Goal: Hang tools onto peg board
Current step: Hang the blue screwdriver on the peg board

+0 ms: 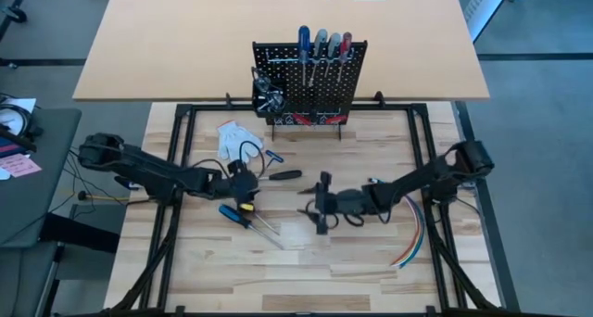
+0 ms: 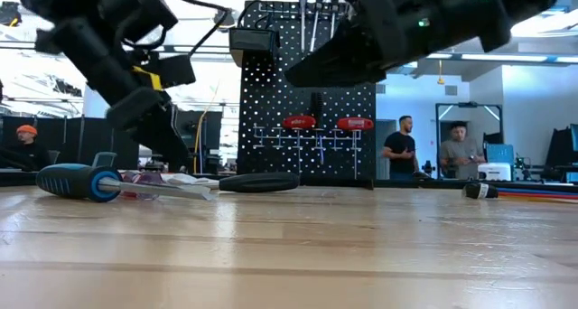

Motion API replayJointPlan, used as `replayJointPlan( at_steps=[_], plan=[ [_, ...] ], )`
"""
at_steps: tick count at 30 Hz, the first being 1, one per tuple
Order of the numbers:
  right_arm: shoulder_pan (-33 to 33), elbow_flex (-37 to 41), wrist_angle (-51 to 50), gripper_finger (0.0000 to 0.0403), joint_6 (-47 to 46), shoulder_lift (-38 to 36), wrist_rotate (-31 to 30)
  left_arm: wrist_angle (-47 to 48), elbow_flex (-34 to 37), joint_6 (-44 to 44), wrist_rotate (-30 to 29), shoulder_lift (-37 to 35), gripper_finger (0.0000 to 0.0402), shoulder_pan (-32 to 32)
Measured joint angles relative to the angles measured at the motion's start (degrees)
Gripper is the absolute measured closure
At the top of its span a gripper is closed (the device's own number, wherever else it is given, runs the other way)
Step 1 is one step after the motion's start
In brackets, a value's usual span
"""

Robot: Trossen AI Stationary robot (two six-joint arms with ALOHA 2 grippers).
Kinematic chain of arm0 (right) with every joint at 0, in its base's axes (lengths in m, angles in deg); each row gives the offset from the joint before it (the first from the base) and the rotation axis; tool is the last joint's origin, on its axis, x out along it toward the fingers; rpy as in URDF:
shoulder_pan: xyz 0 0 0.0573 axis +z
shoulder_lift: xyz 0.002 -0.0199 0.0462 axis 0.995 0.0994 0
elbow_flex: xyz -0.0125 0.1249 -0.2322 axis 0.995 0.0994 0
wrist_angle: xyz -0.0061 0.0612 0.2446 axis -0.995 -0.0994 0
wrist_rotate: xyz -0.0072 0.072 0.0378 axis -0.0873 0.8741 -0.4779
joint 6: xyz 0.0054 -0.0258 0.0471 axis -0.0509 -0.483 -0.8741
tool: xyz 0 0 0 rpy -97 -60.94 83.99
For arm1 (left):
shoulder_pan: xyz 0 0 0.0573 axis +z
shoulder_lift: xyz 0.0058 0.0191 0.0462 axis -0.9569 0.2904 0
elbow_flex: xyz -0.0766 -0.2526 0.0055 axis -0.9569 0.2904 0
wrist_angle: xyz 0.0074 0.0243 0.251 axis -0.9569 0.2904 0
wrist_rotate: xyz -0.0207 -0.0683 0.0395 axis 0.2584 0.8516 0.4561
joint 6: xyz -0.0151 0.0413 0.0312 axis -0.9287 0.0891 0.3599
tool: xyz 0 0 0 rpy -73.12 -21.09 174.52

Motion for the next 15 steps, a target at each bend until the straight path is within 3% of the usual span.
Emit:
replayJointPlan(
  at_steps=[7,15],
  plan=[
    [0.62,-0.15,10.73,0.0159,2.57,4.63,-0.08,-4.36,3.58,0.77,0.90,-0.02,0.0265,3.86],
    [-1.94,-0.28,12.40,0.0159,-0.41,8.71,-0.07,-3.58,3.69,3.36,6.52,-0.02,0.0265,3.80]
  ],
)
